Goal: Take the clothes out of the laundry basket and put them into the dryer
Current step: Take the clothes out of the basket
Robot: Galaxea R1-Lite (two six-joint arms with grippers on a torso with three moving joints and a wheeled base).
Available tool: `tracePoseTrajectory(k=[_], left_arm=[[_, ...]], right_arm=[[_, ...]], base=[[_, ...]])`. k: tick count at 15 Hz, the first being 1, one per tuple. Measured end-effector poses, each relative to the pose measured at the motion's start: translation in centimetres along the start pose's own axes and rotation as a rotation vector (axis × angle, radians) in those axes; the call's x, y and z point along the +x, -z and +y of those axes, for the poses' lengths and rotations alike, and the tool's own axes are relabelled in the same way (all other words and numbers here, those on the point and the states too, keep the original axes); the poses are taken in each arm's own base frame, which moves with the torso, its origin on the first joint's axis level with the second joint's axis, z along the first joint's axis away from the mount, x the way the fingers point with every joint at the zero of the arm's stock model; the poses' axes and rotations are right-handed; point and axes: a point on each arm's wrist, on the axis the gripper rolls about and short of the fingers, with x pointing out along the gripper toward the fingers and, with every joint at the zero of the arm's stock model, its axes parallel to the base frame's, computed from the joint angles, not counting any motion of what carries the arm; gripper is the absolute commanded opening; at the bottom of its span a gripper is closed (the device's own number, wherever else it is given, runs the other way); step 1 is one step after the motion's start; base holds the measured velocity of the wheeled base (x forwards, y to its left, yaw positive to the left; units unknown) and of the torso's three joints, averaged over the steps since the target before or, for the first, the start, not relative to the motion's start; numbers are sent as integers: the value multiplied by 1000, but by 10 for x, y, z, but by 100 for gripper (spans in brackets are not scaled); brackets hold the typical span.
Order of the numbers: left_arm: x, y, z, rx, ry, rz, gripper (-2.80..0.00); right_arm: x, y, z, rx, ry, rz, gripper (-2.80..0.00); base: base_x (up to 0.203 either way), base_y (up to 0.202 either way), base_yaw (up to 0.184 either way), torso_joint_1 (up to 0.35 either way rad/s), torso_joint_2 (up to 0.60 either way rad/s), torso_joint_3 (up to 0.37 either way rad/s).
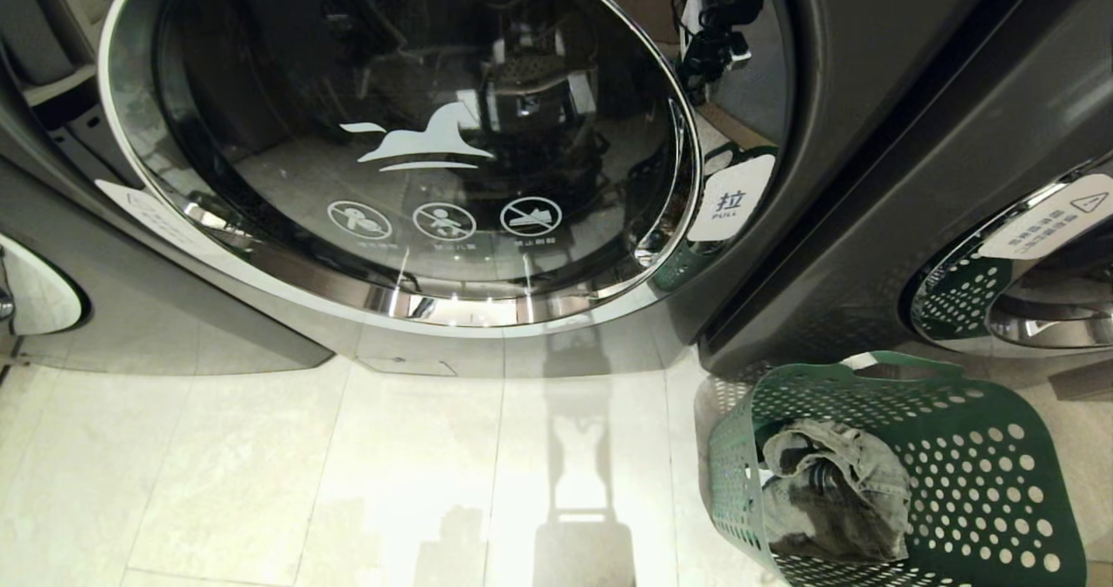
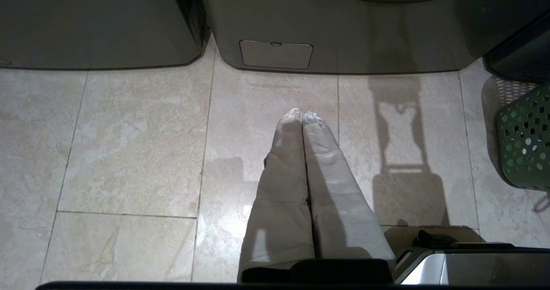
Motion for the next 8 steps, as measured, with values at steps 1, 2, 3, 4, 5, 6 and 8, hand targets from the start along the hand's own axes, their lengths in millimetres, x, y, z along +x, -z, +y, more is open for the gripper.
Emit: tracePoseTrajectory(k=[1, 2, 3, 4, 5, 6, 8], left_arm=[[0, 0, 0, 0, 0, 0, -280], [0, 0, 0, 0, 0, 0, -280], [0, 0, 0, 0, 0, 0, -280], [0, 0, 0, 0, 0, 0, -280], [0, 0, 0, 0, 0, 0, -280], [0, 0, 0, 1, 0, 0, -280], [0, 0, 0, 0, 0, 0, -280]], right_arm=[[1, -1, -1, 25, 23, 16, -280], [2, -1, -2, 46, 41, 31, -280], [3, -2, -2, 55, 48, 41, -280], [3, -2, -2, 60, 52, 48, -280], [4, -2, -3, 67, 57, 51, -280], [4, -2, -3, 77, 65, 52, -280], [3, -2, -4, 96, 83, 50, -280]], base=[[0, 0, 0, 0, 0, 0], [0, 0, 0, 0, 0, 0], [0, 0, 0, 0, 0, 0], [0, 0, 0, 0, 0, 0], [0, 0, 0, 0, 0, 0], [0, 0, 0, 0, 0, 0], [0, 0, 0, 0, 0, 0]])
